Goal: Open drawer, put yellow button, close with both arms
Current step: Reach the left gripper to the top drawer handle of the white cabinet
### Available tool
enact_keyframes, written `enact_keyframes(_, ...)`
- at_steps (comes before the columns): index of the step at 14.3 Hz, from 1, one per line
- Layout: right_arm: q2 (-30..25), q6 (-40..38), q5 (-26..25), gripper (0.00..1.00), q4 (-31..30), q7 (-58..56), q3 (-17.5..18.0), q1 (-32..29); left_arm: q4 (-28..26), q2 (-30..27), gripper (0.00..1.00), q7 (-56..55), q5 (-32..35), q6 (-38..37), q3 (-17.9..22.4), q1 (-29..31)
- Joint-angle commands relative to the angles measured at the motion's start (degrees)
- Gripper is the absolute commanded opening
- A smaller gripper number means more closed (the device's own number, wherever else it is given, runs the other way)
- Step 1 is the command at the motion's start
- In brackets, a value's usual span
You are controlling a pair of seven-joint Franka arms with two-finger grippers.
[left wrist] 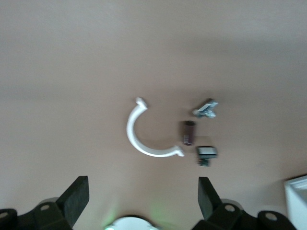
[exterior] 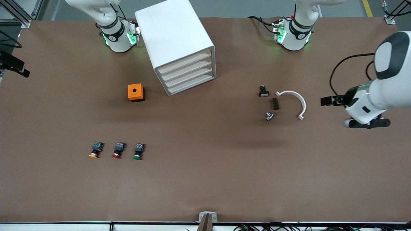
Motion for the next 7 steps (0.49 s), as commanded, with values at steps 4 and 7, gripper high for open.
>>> enact_keyframes(4, -1.22, -0.26, -0.43, 1.0, -0.98, -0.1, -0.04, -0.12, 7.24, 7.08, 1.0, -33.5, -14.68, -2.0, 0.11, -10.11)
enact_keyframes(7, -1.22, -0.26, -0.78, 1.0, -0.98, -0.19, 0.05, -0.03, 11.19, 13.32, 1.0, -52.58, -25.23, -1.91, 0.02, -13.1)
